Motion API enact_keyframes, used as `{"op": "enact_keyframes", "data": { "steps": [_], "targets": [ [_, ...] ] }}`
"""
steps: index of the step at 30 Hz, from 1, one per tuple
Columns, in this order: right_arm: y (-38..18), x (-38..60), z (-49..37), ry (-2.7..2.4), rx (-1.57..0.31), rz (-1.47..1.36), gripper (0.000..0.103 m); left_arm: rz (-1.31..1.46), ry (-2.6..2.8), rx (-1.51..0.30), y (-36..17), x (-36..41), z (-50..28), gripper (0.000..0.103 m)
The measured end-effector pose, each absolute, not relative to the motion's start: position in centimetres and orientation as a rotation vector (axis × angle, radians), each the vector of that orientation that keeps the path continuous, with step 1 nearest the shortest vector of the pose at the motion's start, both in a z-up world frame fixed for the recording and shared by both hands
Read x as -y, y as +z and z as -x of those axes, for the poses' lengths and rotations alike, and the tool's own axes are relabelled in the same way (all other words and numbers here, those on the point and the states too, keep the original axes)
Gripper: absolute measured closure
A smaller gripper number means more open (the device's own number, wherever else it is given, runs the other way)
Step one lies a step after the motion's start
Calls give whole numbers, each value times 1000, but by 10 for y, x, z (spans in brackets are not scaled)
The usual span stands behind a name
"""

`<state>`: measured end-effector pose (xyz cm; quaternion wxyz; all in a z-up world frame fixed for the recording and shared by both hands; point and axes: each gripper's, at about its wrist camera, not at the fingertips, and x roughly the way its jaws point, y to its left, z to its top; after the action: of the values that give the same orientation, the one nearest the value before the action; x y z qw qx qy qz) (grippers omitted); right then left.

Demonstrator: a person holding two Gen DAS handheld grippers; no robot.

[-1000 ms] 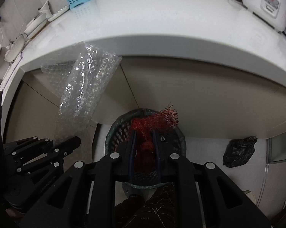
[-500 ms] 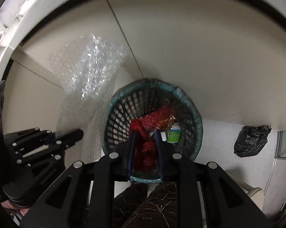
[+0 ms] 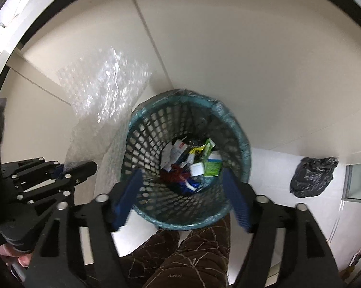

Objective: Collect trash
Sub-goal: 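Carry the bubble wrap and red net down over the mesh bin, then open the right tool to drop the net while the left tool releases the bubble wrap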

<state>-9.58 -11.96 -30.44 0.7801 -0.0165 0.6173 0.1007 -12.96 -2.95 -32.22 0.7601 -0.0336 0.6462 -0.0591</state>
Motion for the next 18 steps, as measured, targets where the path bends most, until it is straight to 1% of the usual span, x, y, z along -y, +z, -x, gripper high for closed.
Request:
{"op": "enact_keyframes", "data": {
  "steps": [1, 3, 5, 9, 13, 14, 15, 18],
  "targets": [
    [-301, 124, 97, 206, -1324, 34, 27, 70, -134, -1412, -324, 32, 127, 94],
    [-298, 129, 97, 191, -1320, 36, 20, 57, -145, -1421, -329, 38, 124, 94],
    [-294, 137, 98, 178, -1311, 32, 19, 45, -160, -1426, -332, 43, 119, 93],
    [-289, 151, 99, 147, -1307, 17, 17, 25, -182, -1430, -344, 52, 117, 88],
    [-286, 166, 101, 119, -1307, -6, 17, 1, -195, -1439, -348, 58, 117, 78],
    [-285, 168, 101, 114, -1307, -6, 17, -2, -201, -1435, -349, 58, 120, 73],
    [-285, 171, 102, 110, -1307, -8, 17, -3, -204, -1433, -349, 59, 119, 65],
    [-281, 177, 102, 99, -1302, -14, 17, 7, -210, -1414, -348, 59, 124, 51]
  ]
}}
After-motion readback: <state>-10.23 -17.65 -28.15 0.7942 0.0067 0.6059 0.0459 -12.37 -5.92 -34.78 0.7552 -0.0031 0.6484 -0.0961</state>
